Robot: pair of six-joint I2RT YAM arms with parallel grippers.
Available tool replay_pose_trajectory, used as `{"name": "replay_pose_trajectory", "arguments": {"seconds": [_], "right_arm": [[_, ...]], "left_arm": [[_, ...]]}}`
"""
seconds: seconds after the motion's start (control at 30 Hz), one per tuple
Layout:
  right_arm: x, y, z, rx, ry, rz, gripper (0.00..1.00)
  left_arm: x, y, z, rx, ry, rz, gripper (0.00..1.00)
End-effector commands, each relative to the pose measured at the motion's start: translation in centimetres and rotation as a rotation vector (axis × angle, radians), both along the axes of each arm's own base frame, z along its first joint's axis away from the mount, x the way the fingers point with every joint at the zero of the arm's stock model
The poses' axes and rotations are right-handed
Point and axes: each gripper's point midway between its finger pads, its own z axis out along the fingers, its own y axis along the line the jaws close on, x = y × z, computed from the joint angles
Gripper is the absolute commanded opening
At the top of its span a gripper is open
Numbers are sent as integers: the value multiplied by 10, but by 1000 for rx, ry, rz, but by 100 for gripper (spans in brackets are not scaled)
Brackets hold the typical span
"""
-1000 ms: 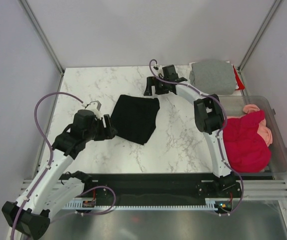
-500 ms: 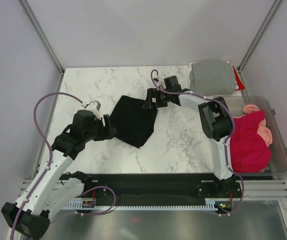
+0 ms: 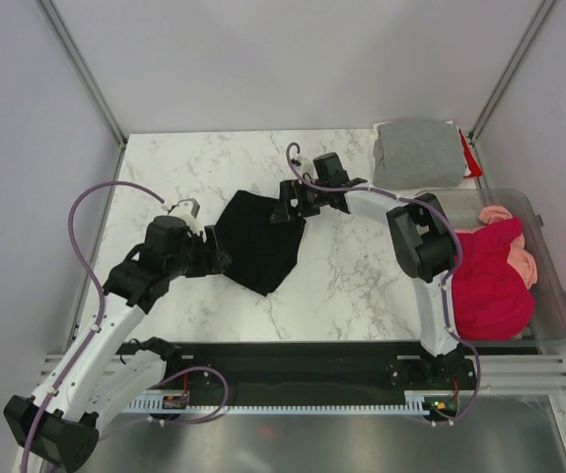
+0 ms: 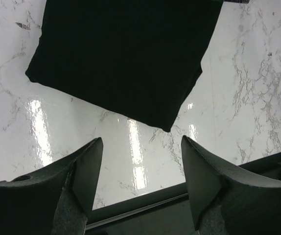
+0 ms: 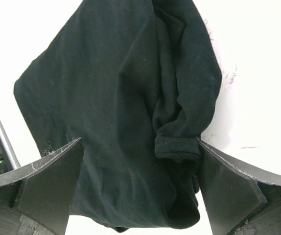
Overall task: Fold and stack the t-shirts
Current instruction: Neatly place the folded tshirt to the corner
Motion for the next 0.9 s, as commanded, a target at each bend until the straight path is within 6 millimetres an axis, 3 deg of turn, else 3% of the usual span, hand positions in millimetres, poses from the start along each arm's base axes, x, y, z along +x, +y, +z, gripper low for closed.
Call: {"name": "replay_pose_trajectory", "arguments": {"seconds": [0.0, 0.13, 0.23, 0.27, 0.33, 0.37, 0.43, 0.47, 0.5, 0.67, 0.77, 0.83, 0.87], "right_arm": [[-10, -1, 1, -51, -63, 35, 98], [-21, -5, -8, -97, -88, 46, 97], [-24, -4, -11, -137, -123, 45, 84], [-24, -3, -13, -146, -129, 38, 66], [-17, -3, -12, -149, -140, 6, 47], [-11, -4, -13, -162, -150, -19, 29], [-3, -1, -2, -142, -162, -37, 15], [-1, 0, 8, -114, -160, -39, 3], [6, 1, 23, -87, -177, -50, 0], [38, -11, 121, 70, -269, -115, 0], [58, -28, 155, 75, -332, -158, 0], [71, -37, 155, 57, -330, -186, 0], [85, -44, 174, 73, -364, -207, 0]], "left_arm": [[7, -1, 5, 8, -40, -14, 72], [6, -1, 5, 8, -41, -16, 72], [6, -1, 4, 8, -38, -15, 72], [6, -1, 5, 7, -39, -15, 72], [7, -1, 4, 8, -37, -15, 72], [6, -1, 3, 9, -35, -15, 72], [7, -1, 3, 10, -36, -13, 72], [7, -1, 3, 10, -37, -15, 72], [6, -1, 3, 10, -34, -14, 72], [6, -1, 5, 8, -41, -14, 72], [4, -1, 8, -1, -46, -19, 71], [-4, -1, 15, -18, -44, -23, 71], [-7, -3, 22, -38, -52, -25, 71]]}}
